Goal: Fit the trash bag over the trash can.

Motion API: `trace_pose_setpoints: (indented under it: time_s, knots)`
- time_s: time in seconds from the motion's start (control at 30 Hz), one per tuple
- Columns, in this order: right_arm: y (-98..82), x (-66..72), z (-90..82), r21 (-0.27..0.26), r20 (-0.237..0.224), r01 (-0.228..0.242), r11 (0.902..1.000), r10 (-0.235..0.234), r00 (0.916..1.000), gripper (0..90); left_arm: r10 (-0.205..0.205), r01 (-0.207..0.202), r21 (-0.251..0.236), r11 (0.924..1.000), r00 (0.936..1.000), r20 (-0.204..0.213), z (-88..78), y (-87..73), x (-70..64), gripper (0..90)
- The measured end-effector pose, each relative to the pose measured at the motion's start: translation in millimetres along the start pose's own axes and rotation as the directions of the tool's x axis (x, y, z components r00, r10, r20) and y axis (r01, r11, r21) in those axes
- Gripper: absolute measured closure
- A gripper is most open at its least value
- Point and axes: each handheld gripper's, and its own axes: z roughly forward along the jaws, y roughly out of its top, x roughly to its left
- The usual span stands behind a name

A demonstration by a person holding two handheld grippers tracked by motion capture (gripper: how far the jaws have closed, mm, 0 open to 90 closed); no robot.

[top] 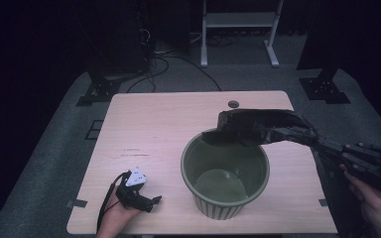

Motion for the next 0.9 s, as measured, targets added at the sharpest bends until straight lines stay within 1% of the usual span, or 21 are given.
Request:
trace_pose_setpoints:
  time_s: [0.2,0.37,0.5,0.53,0.57,0.73,0.9]
  knots:
    - [-20.5,-7.0,20.8,0.020,-0.028,-0.036,0.9991,0.037,0.9989,89.8,0.001,-0.001,0.001,1.0000,1.0000,0.000,0.1,0.2,0.2,0.0]
    - [-31.7,-10.8,39.9,0.040,-0.048,-0.057,0.9976,0.059,0.9971,89.7,0.002,-0.002,0.001,1.0000,1.0000,0.001,0.1,0.2,0.3,0.0]
    - [-37.4,-13.5,54.1,0.054,-0.066,-0.067,0.9963,0.070,0.9953,89.6,0.002,-0.002,0.001,1.0000,1.0000,0.002,0.1,0.3,0.4,0.0]
    - [-37.4,-13.5,54.1,0.054,-0.066,-0.067,0.9963,0.070,0.9953,89.6,0.002,-0.002,0.001,1.0000,1.0000,0.002,0.1,0.3,0.4,0.0]
    - [-39.3,-14.3,59.2,0.062,-0.073,-0.071,0.9955,0.075,0.9945,89.6,0.003,-0.003,0.001,1.0000,1.0000,0.001,0.1,0.2,0.4,0.0]
    - [-43.3,-15.5,69.9,0.082,-0.080,-0.075,0.9938,0.082,0.9934,89.6,0.002,-0.002,0.001,1.0000,1.0000,0.001,0.1,0.3,0.4,0.0]
    - [-47.2,-15.0,78.7,0.103,-0.100,-0.081,0.9914,0.092,0.9908,89.5,0.003,-0.003,0.001,1.0000,1.0000,0.001,0.1,0.2,0.4,0.0]
